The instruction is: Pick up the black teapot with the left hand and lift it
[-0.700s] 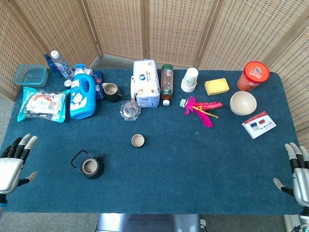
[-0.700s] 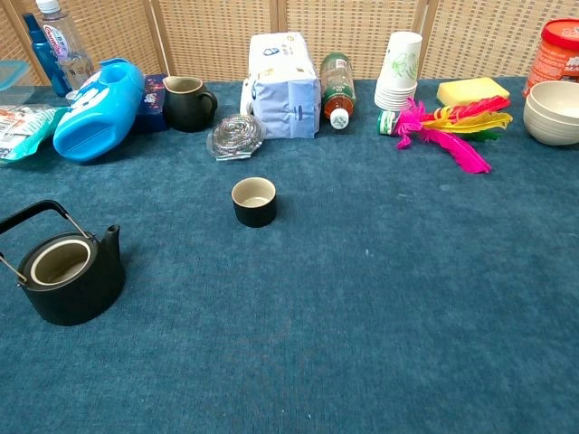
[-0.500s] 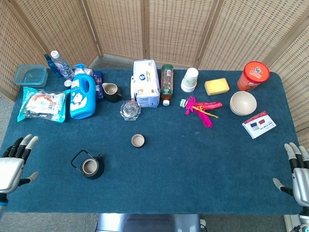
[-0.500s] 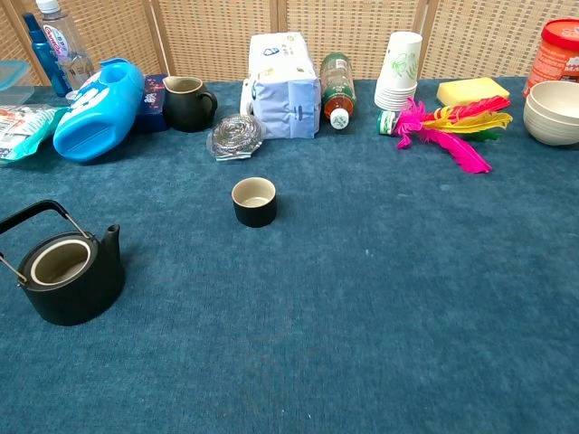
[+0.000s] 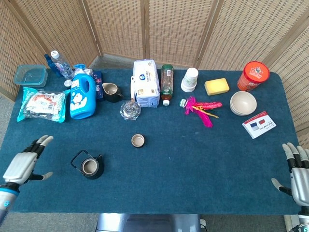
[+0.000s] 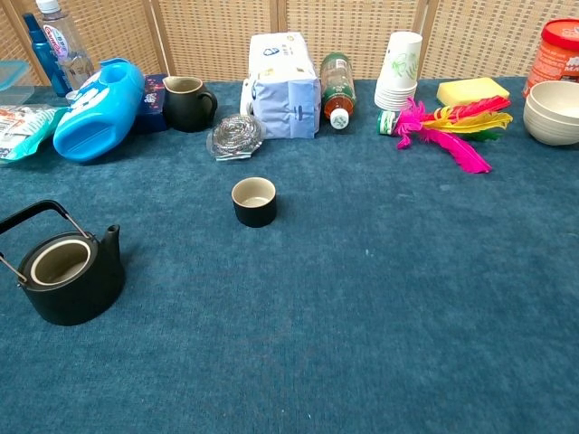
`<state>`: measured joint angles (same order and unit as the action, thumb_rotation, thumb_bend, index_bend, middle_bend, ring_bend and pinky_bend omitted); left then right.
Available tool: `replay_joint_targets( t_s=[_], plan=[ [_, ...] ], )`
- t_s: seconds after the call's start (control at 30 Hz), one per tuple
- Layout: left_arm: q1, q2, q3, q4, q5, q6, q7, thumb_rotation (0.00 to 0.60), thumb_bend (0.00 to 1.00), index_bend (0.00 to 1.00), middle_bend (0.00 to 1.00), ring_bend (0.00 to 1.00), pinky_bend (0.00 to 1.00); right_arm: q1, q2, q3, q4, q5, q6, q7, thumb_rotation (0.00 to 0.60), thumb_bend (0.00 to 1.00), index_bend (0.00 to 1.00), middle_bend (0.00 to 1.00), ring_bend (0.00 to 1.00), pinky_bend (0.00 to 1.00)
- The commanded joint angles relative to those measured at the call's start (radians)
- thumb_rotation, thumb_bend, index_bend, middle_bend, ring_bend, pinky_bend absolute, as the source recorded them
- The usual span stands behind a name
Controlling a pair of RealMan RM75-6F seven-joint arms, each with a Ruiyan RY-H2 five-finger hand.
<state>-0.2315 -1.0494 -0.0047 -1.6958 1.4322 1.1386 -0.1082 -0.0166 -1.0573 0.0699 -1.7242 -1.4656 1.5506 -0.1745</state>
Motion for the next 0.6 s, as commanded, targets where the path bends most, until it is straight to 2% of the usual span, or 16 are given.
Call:
replay_joint_targets(
  t_s=[0.03, 0.23, 0.43, 0.53, 0.6],
  plan=[
    [-0.128, 0.044, -0.032, -0.016, -0.066, -0.225, -0.185, 0.600, 0.13, 0.01, 0.00, 0.00, 0.17, 0.000, -0.001, -0.002, -0.001, -0.002, 0.000, -0.004, 0.600, 0.00, 0.00, 0.00, 0.00, 0.00],
    [-0.241, 0.065, -0.071, -0.015, -0.122, -0.444, -0.351, 0.600, 0.13, 0.01, 0.00, 0.00, 0.17, 0.002, -0.001, -0.001, -0.001, 0.003, -0.005, -0.005, 0.600, 0.00, 0.00, 0.00, 0.00, 0.00],
    [-0.315, 0.084, -0.091, -0.003, -0.128, -0.587, -0.466, 0.600, 0.13, 0.00, 0.00, 0.00, 0.19, 0.003, -0.001, -0.001, 0.000, 0.004, -0.007, -0.006, 0.600, 0.00, 0.00, 0.00, 0.00, 0.00],
    [-0.345, 0.087, -0.097, -0.003, -0.146, -0.653, -0.504, 0.600, 0.13, 0.00, 0.06, 0.05, 0.25, 0.004, -0.001, -0.003, 0.000, 0.003, -0.009, -0.006, 0.600, 0.00, 0.00, 0.00, 0.00, 0.00],
    [-0.358, 0.084, -0.106, -0.002, -0.150, -0.682, -0.537, 0.600, 0.13, 0.00, 0.11, 0.10, 0.33, 0.004, -0.001, -0.003, -0.001, 0.003, -0.009, -0.006, 0.600, 0.00, 0.00, 0.00, 0.00, 0.00]
  ],
)
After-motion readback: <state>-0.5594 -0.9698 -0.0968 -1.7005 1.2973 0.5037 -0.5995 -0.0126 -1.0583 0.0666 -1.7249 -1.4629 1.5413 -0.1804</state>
